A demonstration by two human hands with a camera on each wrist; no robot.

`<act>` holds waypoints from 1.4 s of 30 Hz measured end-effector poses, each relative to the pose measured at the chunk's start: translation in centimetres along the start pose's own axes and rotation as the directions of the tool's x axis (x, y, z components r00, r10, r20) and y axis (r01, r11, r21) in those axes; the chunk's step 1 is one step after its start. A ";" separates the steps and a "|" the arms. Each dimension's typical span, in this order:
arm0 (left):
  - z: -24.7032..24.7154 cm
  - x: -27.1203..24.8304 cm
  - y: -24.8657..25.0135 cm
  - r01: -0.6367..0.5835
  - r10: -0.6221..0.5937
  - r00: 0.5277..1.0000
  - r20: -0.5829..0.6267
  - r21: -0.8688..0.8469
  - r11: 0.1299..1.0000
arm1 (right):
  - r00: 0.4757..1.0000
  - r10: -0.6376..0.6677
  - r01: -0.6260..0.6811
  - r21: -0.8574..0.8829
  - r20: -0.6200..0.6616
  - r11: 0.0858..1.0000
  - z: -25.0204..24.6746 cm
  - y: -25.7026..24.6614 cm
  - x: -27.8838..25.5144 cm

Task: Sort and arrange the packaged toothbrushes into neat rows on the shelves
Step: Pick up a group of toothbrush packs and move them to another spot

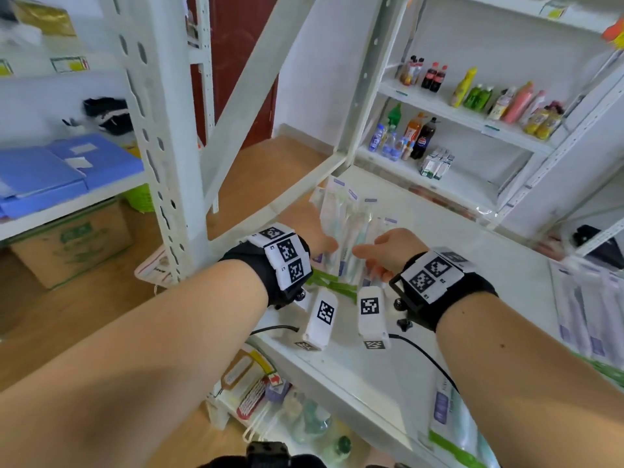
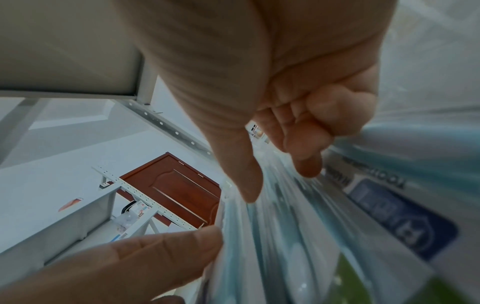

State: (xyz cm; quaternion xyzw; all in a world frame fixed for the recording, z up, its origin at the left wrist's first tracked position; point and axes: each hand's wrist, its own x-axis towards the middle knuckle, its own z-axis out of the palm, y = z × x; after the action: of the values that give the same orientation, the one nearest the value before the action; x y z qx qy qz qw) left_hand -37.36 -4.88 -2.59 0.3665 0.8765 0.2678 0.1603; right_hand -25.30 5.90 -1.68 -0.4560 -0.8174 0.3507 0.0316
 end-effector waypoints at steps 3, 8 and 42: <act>-0.1 0.4 -0.2 0.002 -0.002 1.000 0.020 -0.021 1.000 | 0.999 -0.011 0.013 -0.051 0.044 0.999 0.3 -0.2 0.8; 0.2 1.2 -0.7 -0.002 0.005 0.999 0.043 -0.059 0.998 | 0.995 0.045 -0.041 -0.041 0.093 0.998 0.0 0.0 1.5; 0.9 0.4 1.5 0.068 -0.061 0.998 0.032 -0.382 0.922 | 0.980 0.195 -0.169 0.636 0.029 0.753 -5.8 8.4 -5.0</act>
State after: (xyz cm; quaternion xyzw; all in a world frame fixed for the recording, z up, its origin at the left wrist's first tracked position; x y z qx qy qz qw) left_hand -36.36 -3.44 -2.47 0.3017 0.8173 0.4247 0.2461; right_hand -14.10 8.03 -1.07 -0.5024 -0.6018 0.5983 0.1655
